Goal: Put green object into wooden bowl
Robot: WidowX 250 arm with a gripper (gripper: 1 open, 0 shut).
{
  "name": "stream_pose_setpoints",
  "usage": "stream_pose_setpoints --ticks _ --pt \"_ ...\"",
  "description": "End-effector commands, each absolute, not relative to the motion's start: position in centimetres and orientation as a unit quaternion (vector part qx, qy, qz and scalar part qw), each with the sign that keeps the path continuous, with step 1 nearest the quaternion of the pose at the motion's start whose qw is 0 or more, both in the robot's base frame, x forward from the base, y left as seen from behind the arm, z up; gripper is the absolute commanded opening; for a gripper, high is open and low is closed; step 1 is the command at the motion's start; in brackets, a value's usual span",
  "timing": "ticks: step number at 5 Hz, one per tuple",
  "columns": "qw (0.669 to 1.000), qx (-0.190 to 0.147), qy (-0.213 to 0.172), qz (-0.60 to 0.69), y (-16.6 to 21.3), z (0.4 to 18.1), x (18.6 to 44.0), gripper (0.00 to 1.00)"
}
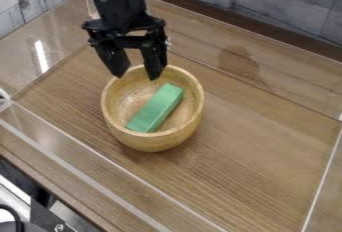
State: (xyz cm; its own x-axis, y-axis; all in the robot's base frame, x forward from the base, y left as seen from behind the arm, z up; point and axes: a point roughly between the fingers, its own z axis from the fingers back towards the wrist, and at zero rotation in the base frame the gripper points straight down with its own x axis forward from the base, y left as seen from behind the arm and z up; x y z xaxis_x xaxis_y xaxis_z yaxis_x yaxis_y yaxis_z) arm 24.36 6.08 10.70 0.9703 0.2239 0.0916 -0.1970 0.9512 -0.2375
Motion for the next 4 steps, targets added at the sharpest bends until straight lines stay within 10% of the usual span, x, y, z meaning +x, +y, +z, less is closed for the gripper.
stream_pose_setpoints --ticks 1,3,4 --pt "0.981 -0.103 -0.084 0.139 6.84 12.25 24.35 1.00" --pt "0.979 -0.099 -0.083 0.159 7.24 11.88 24.06 1.00" --pt "0.974 -0.096 -0.085 0.186 7.64 11.52 23.71 0.00"
